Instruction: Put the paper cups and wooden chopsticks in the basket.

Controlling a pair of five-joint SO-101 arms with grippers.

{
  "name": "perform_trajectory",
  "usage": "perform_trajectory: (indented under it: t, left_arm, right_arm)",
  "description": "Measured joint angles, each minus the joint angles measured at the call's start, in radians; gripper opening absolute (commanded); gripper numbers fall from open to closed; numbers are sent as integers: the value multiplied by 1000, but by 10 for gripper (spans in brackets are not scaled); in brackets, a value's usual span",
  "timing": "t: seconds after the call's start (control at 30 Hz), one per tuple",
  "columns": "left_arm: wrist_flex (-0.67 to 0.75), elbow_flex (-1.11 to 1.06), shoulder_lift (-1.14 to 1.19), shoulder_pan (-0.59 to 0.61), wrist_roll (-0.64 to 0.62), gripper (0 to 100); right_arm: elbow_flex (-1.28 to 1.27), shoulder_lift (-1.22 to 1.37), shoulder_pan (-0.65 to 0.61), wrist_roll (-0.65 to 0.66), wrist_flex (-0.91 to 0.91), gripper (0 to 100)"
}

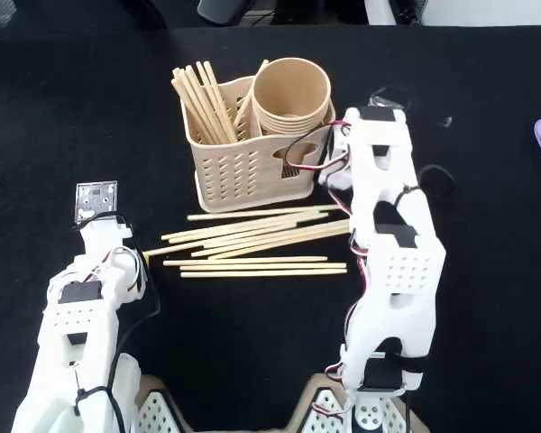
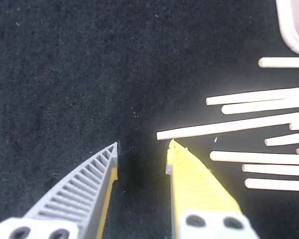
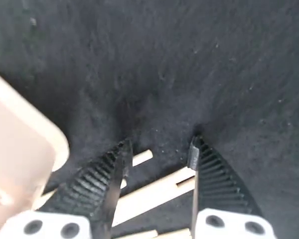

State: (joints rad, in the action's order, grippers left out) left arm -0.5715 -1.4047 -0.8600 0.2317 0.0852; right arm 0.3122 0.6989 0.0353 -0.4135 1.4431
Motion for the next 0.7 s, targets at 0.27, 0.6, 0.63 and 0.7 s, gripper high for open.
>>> perform_trajectory:
  t: [0.27, 0.6, 0.63, 0.7]
  left_arm:
    - [0, 0, 0, 0, 0, 164]
    - [21, 0, 0, 0, 0, 164]
    - [21, 0, 0, 0, 0, 164]
    - [21, 0, 0, 0, 0, 164]
  right_arm:
    - [-137, -71, -5, 78, -77, 201]
    - [-649, -434, -15, 118, -330, 201]
    - [-680, -454, -15, 121, -334, 201]
    - [-718, -476, -15, 127, -334, 201]
